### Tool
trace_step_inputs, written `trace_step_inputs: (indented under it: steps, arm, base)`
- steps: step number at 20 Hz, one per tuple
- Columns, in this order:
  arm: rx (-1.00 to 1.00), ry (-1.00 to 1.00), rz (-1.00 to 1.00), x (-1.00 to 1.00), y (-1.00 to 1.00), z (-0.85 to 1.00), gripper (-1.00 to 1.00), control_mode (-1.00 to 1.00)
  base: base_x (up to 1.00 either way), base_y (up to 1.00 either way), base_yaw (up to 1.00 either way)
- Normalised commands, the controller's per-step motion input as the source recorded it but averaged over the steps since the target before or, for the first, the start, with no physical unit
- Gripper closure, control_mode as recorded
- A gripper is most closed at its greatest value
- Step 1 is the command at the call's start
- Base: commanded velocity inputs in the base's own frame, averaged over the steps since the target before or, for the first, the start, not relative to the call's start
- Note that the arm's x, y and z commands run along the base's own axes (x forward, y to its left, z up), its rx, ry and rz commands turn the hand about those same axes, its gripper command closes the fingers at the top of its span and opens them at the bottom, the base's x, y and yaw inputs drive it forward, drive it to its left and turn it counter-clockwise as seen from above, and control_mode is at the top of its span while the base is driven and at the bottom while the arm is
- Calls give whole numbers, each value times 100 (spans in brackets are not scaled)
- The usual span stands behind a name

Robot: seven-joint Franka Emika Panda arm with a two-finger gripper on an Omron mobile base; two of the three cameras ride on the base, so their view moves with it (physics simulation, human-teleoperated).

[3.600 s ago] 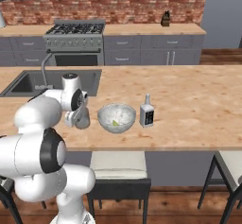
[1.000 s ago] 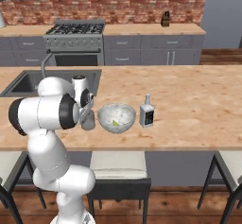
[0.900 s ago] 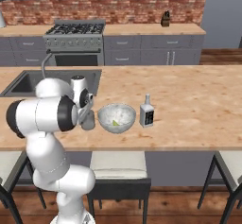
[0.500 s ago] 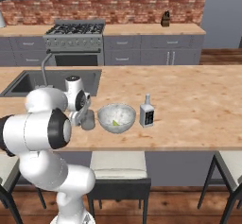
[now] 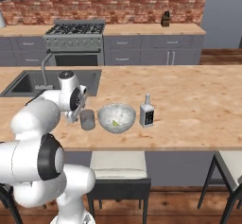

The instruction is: There is a bowl on the dining counter. Grab a lemon wedge from the fridge and place it in the bowl. Then get the liquor bottle and glass cup from the cabinet and place them next to the bowl.

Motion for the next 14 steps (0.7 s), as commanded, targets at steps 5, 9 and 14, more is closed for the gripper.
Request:
trace_step_inputs:
  steps: [5,9,14]
  arm:
    - [0,-23,0,-49,0,58,-100,-100]
    - [0,-24,0,-61,0,67,-100,-100]
    - [0,-26,0,-74,0,70,-100,-100]
  base:
    - [0,0,0]
    - [0,0,0]
    - [0,0,0]
